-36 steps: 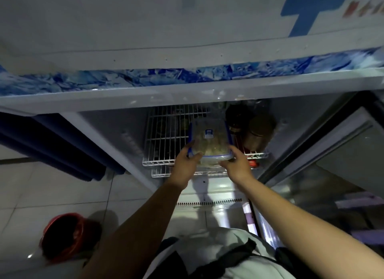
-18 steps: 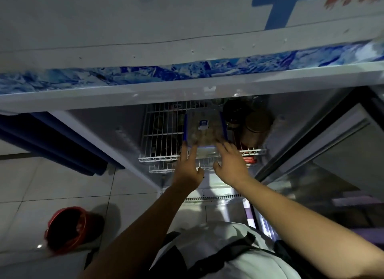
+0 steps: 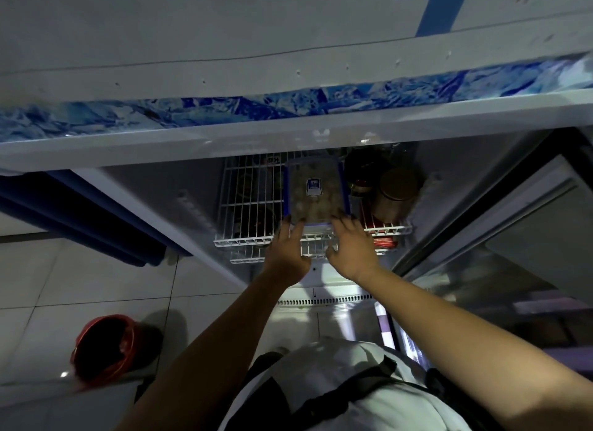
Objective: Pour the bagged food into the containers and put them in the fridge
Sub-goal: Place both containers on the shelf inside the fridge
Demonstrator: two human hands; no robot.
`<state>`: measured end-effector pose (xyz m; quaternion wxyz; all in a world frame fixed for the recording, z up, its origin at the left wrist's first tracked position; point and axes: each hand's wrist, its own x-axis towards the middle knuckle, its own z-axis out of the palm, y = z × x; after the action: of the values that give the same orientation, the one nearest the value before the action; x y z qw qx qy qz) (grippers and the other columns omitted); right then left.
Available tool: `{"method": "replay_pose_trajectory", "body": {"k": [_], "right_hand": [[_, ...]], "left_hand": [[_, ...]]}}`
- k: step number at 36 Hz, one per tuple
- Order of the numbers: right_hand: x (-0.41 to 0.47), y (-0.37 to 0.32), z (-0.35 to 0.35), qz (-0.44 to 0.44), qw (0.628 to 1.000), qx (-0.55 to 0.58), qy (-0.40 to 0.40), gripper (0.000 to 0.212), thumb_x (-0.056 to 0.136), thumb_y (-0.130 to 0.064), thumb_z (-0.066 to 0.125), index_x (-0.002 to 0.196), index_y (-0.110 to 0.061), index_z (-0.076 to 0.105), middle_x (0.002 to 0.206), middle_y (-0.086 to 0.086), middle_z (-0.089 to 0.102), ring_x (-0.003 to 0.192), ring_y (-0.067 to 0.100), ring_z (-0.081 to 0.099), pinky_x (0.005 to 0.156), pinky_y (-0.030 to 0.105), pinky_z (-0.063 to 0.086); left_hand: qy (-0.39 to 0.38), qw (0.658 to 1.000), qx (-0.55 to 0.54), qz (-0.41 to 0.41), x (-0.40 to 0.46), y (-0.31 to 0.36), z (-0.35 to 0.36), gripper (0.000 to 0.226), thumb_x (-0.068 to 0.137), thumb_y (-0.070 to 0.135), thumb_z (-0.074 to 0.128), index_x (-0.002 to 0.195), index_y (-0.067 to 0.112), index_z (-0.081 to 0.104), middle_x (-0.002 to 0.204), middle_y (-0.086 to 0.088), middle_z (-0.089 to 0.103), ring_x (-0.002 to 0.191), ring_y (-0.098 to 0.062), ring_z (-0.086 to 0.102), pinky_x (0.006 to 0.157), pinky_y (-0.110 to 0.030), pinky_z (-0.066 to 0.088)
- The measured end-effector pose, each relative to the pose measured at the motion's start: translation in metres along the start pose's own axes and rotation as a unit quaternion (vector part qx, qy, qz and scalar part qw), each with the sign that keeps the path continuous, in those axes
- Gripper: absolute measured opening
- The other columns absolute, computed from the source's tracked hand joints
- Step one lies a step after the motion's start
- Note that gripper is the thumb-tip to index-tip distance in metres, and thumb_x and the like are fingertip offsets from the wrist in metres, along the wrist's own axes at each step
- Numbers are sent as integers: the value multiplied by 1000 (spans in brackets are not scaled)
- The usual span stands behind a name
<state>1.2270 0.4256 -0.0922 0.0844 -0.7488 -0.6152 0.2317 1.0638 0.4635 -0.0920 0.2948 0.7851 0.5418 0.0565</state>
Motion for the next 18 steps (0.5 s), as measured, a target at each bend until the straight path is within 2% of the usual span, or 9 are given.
{"method": "replay_pose_trajectory", "body": {"k": [3,5,9,13,18], "right_hand": [[-6,0,8,7,1000,-6,-3,81,88,-31,64,155,-23,18,162,-1,17,150,27,10,113,60,25],[-7,1,10,12,1000,-12,-10,85,88,-33,64,156,-25,14,163,-2,15,151,26,7,114,63,20],[-8,1,13,13,999,-24,-21,91,89,-39,63,157,-26,4,165,-3,6,152,28,0,117,64,12],[-13,3,15,21,999,-31,-29,91,92,-45,57,158,-32,-5,167,-7,-7,153,27,-10,118,61,2],[-38,2,19,30,999,-17,2,88,90,-49,57,158,-38,2,166,-9,-12,152,23,-15,117,62,1]], "left_hand": [[-13,998,61,-14,-1,-2,5,98,83,19,70,160,28,10,167,-9,4,151,-33,15,114,-53,32],[-28,994,99,-31,-2,-4,8,102,84,27,70,159,33,1,168,-5,-2,152,-34,7,119,-57,21],[-52,989,131,-46,0,-7,9,105,87,41,68,156,40,-11,168,-1,-10,153,-36,-5,121,-59,5],[-60,988,135,-34,-2,-11,4,101,89,45,64,155,40,-12,167,-3,-12,152,-37,-12,121,-59,0],[-44,995,91,0,-18,-14,-2,97,89,41,63,156,42,-7,167,1,-12,152,-33,-12,121,-55,-2]]}}
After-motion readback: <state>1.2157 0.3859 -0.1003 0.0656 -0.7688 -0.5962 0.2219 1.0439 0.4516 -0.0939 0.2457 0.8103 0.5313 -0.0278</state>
